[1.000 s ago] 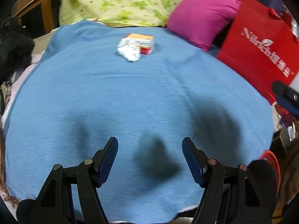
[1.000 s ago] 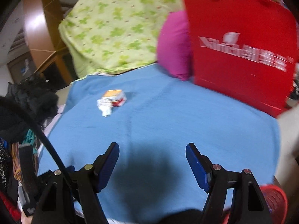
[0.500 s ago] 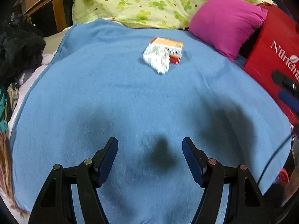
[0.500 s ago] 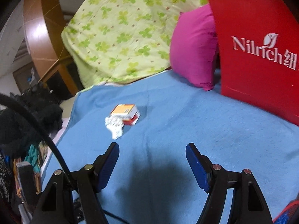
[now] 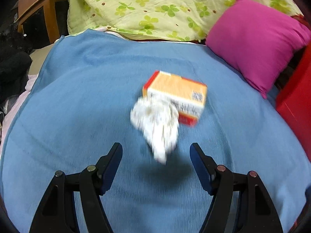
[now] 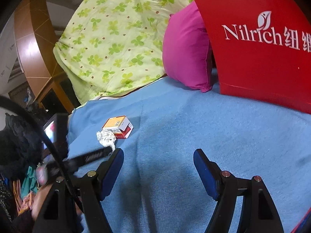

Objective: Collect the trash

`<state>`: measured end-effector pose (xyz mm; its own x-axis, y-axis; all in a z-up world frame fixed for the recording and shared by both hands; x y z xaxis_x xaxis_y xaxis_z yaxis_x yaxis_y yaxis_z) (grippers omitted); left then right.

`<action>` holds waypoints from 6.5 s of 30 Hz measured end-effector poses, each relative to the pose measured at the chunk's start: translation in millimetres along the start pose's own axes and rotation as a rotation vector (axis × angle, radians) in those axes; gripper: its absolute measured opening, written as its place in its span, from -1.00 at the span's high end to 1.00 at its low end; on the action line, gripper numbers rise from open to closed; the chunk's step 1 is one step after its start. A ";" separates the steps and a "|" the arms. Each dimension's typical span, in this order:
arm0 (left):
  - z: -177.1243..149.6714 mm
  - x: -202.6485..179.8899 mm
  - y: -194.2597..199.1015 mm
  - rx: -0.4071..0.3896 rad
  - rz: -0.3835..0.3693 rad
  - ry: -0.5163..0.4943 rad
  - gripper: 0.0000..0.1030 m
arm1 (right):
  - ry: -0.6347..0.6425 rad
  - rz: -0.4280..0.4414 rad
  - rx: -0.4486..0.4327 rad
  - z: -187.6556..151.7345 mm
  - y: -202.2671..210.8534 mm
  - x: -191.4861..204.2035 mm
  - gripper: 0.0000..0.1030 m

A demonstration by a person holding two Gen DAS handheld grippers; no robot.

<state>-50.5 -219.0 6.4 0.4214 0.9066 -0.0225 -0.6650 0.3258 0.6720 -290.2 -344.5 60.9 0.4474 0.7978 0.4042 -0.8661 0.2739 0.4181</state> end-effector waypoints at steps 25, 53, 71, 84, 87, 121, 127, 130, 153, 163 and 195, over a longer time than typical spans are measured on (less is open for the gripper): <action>-33.8 108.8 43.3 -0.058 0.051 0.119 0.42 | 0.339 0.116 0.183 15.9 -98.5 89.4 -0.50; -26.5 116.0 35.8 -0.034 -0.024 0.158 0.42 | 0.538 0.170 0.365 17.5 -198.0 133.8 -0.28; -58.6 78.9 74.2 -0.029 -0.014 0.035 0.42 | 0.389 0.030 0.295 14.5 -43.6 56.5 -0.27; -69.8 29.0 141.6 -0.052 -0.073 -0.039 0.42 | 0.254 -0.031 0.218 17.7 55.4 -13.3 -0.27; -70.1 12.5 159.7 -0.068 -0.100 -0.059 0.42 | 0.212 -0.044 0.186 19.9 80.7 -30.6 -0.27; -138.1 -238.9 294.2 -0.088 -0.488 -0.412 0.41 | -0.172 -0.469 0.132 -72.1 310.0 -262.0 -0.30; -150.7 -253.8 297.6 -0.072 -0.501 -0.445 0.41 | -0.250 -0.505 0.245 -108.1 293.3 -287.4 -0.43; -153.7 -257.0 294.8 -0.060 -0.500 -0.449 0.41 | -0.286 -0.532 0.323 -121.7 286.3 -295.6 -0.52; -205.3 -339.6 290.1 0.063 -0.634 -0.578 0.41 | -0.314 -0.566 0.054 -69.7 359.2 -292.1 -0.54; -234.7 -356.1 270.0 0.176 -0.657 -0.633 0.17 | -0.311 -0.581 0.017 -66.2 365.9 -291.7 -0.54; -188.0 -250.3 345.7 -0.063 -0.648 -0.507 -0.62 | -0.125 -0.617 -0.023 -73.6 387.4 -185.6 -0.54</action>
<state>-501.8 -282.9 105.2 0.9505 0.3076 -0.0443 -0.2217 0.7708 0.5972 -725.1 -346.9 87.9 0.8876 0.4210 0.1869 -0.4445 0.6764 0.5873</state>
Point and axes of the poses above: each gripper's, at about its wrist camera, not at the fingertips, and y roughly against the way its jaws point, x to its left, z to its top, the point moved 1 cm from there along -y, roughly the way its jaws point, and after that the axes turned 8 degrees about -x, right-handed, at the moved point
